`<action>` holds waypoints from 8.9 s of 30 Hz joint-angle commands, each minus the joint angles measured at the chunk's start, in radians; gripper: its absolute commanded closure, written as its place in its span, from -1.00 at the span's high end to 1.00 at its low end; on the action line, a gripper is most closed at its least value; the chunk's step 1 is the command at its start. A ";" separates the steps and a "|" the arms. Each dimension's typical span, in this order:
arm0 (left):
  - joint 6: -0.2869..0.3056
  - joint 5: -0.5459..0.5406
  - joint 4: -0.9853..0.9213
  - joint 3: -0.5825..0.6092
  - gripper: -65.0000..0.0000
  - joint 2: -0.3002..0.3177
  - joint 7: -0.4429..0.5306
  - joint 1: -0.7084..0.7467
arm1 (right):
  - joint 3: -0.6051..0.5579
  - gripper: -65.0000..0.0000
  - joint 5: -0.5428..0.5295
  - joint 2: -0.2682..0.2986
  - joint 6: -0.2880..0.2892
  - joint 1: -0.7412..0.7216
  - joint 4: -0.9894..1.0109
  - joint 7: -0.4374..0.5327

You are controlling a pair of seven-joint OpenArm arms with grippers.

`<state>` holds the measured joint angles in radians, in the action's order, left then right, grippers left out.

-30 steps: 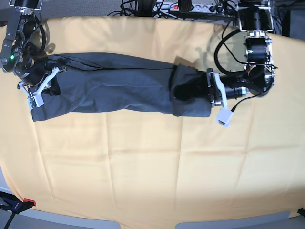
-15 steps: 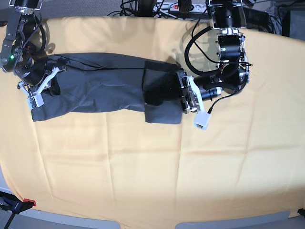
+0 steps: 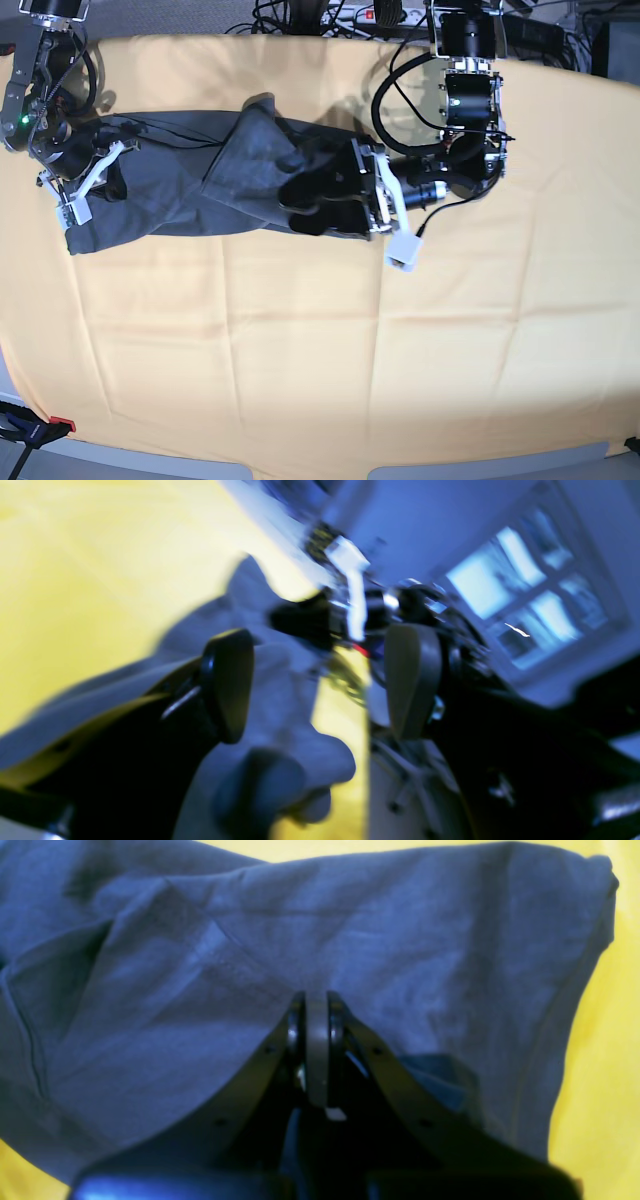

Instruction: Fold the T-shirt properly

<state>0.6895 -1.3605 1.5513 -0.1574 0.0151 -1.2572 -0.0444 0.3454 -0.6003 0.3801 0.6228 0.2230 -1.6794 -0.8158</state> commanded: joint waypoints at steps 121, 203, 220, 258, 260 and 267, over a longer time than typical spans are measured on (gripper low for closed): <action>0.009 0.143 0.018 -0.346 -1.00 0.237 0.082 0.135 | -0.292 0.43 -0.323 -0.143 0.064 -0.364 -0.422 -0.348; 0.009 0.245 -0.341 0.358 -1.00 0.314 0.364 -0.581 | -0.110 -1.00 -0.401 0.055 0.075 0.029 -0.380 -0.105; 0.009 0.552 -0.341 0.354 -1.00 -0.024 0.344 -0.442 | -0.194 -1.00 -0.309 -0.040 0.075 0.090 -0.285 -0.113; 0.009 -0.101 -0.022 0.195 -1.00 0.307 -0.104 -0.339 | 0.429 -1.00 -0.883 -0.033 0.075 0.155 -0.399 -0.481; 0.009 -0.123 0.042 0.157 -1.00 0.342 -0.132 -0.277 | 0.460 -1.00 -0.883 -0.033 0.075 0.191 -0.399 -0.480; 0.009 -0.123 0.330 0.040 -1.00 0.518 -0.136 0.003 | 0.606 -1.00 -0.883 -0.031 0.075 0.374 -0.411 -0.484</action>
<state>0.6930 -1.4597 1.8713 -0.1104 0.5209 -1.3926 -0.0319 0.9424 -1.4532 0.3332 0.6964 0.5941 -2.0705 -1.3212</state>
